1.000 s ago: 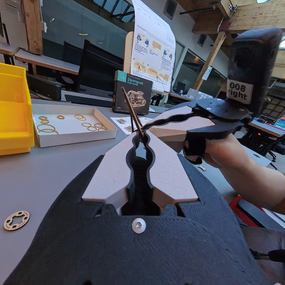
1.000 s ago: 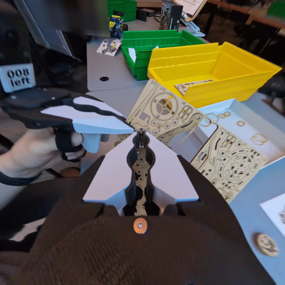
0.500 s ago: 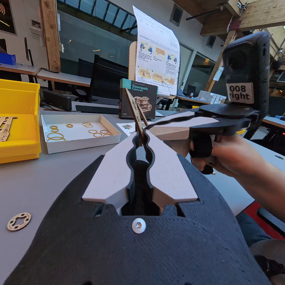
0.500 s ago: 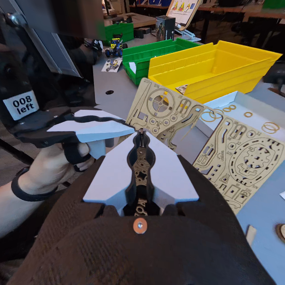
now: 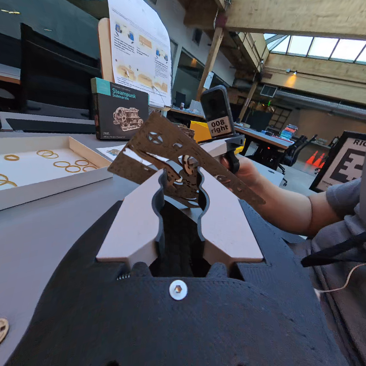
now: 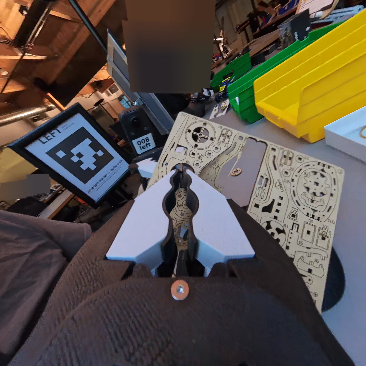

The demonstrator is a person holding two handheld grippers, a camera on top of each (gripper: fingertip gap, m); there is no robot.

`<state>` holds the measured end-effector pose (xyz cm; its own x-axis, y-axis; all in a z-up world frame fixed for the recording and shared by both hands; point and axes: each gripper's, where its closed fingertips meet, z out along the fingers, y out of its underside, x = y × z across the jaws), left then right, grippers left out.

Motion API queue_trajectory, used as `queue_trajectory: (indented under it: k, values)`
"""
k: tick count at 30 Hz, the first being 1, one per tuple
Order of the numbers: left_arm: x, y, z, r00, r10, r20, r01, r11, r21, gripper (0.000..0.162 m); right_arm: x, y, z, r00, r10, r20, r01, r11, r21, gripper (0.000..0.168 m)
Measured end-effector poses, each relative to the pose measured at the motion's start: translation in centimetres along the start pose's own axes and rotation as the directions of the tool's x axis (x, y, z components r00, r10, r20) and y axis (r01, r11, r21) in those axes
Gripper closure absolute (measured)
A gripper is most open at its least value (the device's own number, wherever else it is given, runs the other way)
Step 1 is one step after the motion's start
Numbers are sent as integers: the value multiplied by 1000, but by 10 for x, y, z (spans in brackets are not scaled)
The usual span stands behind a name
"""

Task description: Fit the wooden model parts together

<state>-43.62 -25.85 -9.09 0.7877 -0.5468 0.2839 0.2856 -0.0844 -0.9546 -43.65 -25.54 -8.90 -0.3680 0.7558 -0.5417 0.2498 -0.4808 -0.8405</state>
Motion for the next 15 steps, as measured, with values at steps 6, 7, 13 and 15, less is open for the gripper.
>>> queue_trajectory:
  k: [6,7,13,15]
  values:
    - [13,14,12,993,6,-116,-14,998,-67,158,-5,7,5,995,40,89,-35,998,-59,166]
    - [12,15,12,993,-4,-116,-4,997,-75,161,-3,8,6,996,35,79,-30,997,-65,163]
    - [-1,35,10,996,-54,-77,43,990,-134,162,-9,0,0,992,-61,111,71,994,-83,149]
    - [-3,36,7,995,-73,-70,64,989,-131,162,-17,-4,-9,983,-139,119,149,986,-79,135]
